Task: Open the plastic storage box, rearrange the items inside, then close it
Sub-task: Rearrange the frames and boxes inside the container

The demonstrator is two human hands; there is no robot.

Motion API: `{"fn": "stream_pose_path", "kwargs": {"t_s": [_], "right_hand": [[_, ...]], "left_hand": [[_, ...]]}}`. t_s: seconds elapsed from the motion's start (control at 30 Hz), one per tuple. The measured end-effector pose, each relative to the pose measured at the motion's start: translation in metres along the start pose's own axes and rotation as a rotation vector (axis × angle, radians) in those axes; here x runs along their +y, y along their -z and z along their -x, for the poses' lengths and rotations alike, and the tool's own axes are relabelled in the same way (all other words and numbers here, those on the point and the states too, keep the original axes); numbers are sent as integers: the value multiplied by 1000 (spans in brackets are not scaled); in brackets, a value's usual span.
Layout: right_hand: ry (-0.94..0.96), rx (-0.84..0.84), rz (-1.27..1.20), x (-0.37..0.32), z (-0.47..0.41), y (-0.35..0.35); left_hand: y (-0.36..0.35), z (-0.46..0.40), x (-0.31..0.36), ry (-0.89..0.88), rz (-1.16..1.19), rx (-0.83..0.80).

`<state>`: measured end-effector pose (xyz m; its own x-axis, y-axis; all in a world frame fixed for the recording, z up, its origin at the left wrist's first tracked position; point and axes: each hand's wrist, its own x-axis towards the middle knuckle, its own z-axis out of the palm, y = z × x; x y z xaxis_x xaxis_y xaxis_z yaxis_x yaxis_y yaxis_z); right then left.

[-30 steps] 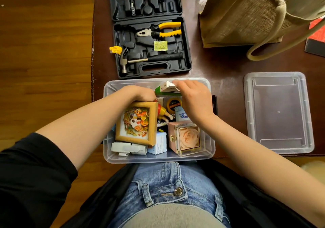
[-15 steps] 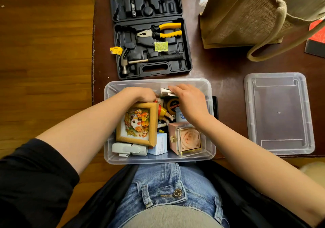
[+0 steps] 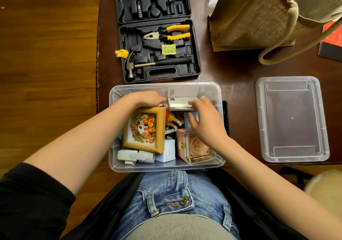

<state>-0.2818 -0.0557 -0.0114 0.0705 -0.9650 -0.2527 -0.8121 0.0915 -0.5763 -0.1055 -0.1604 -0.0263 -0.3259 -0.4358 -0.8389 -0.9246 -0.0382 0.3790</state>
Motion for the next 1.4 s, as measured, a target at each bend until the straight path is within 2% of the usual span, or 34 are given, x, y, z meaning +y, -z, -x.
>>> {"fn": "stream_pose_path", "kwargs": {"t_s": [0.1,0.17,0.33,0.43,0.7,0.93,1.03,1.13,1.3,1.4], "right_hand": [[-30,153,-94,-8,-5,1],[-39,174,-129,-11,-6,2],[-55,-42,76,-1,-6,0],[-67,-75,103,2,-10,-2],[-165,-106,30,-4,-21,-7],[-150,-467,259,3,-22,0],[-164,-553,281,1,-19,-1],[-215,-465,206,0,-20,0],[-131,-6,69,-5,-9,8],[-119,-4,127,-2,-5,9]], "left_hand": [[0,7,1,-73,72,76],[-1,12,3,-108,91,100],[-3,23,8,-164,138,158],[-3,23,12,-157,121,208],[-21,10,27,-4,234,438],[-27,2,27,53,223,467],[-27,1,27,59,215,468],[-27,3,27,55,207,463],[-28,5,25,61,214,495],[-29,6,24,68,211,501]]}}
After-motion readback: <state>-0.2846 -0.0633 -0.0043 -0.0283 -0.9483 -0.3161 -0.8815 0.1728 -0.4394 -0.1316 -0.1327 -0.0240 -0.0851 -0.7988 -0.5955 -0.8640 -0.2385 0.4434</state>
